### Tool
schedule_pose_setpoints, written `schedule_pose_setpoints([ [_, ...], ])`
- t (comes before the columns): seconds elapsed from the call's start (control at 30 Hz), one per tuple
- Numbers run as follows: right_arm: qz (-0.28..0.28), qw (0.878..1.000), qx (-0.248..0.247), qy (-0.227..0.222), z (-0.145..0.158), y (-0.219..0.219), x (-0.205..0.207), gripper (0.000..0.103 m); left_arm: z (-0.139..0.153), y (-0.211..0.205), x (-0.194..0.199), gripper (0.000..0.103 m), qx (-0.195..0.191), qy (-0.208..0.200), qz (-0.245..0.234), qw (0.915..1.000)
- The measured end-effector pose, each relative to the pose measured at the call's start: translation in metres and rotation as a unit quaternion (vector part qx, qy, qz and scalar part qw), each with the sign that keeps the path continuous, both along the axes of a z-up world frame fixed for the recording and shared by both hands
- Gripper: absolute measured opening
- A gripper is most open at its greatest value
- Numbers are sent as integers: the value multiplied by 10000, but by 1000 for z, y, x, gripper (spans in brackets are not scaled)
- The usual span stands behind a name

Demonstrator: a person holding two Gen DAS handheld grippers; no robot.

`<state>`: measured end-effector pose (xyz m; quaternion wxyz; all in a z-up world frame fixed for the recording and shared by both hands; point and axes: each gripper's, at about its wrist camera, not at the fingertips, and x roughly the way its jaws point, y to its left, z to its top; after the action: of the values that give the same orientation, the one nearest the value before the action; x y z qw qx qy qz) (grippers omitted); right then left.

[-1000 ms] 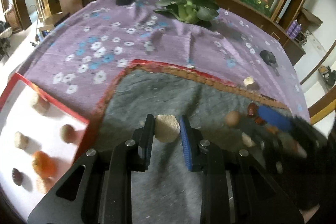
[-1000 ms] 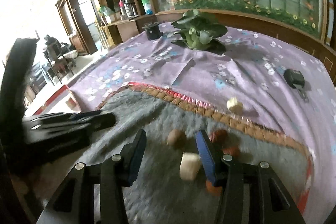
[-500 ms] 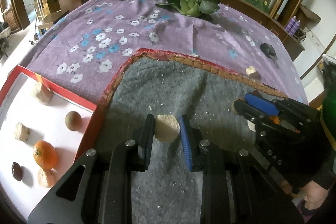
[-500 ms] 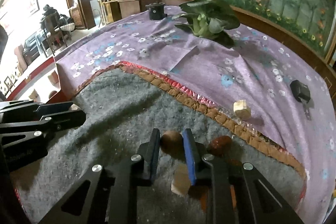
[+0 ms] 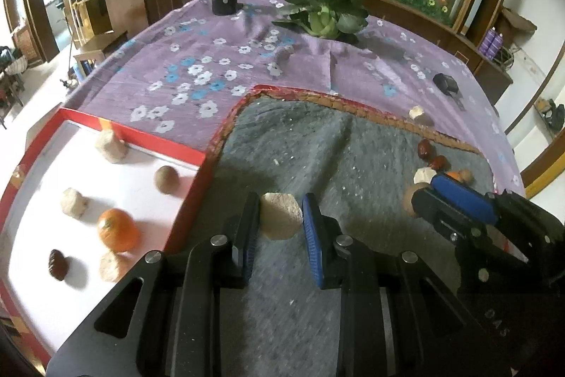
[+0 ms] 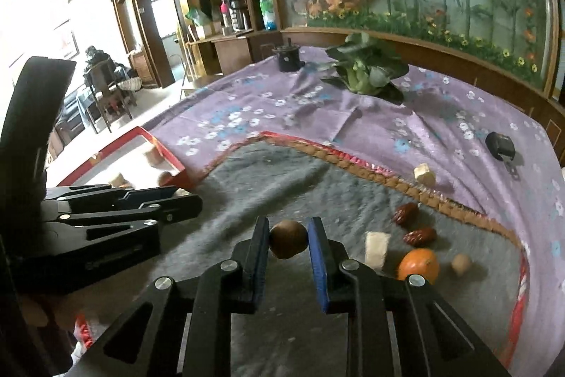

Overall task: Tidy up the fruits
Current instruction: 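Carry the block and brown fruit into the tray and open both grippers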

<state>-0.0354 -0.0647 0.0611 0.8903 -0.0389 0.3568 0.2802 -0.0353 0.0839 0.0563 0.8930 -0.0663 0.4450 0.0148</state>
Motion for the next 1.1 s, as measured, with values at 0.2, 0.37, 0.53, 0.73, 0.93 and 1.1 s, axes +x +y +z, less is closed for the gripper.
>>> schedule_pose_setpoints([
  [0.2,77,9999,151,-24,6,12,-21,22,10,12,-22,24,145,-173,93,9997],
  [0.37,242,9995,165,-72,11,29,-35,22,15,28,-38,24,197,-261,220,9992],
  [0.53,424,9989,133,-134,17,48,-47,22,17,44,-49,24,185,-298,350,9988],
  [0.73,646,9977,116,-181,22,69,-58,22,20,61,-60,24,176,-345,495,9980],
  [0.93,851,9962,97,-179,24,91,-62,22,22,81,-68,24,221,-383,667,9968],
  [1.1,1037,9944,49,-195,26,110,-63,22,22,102,-73,24,248,-392,834,9954],
])
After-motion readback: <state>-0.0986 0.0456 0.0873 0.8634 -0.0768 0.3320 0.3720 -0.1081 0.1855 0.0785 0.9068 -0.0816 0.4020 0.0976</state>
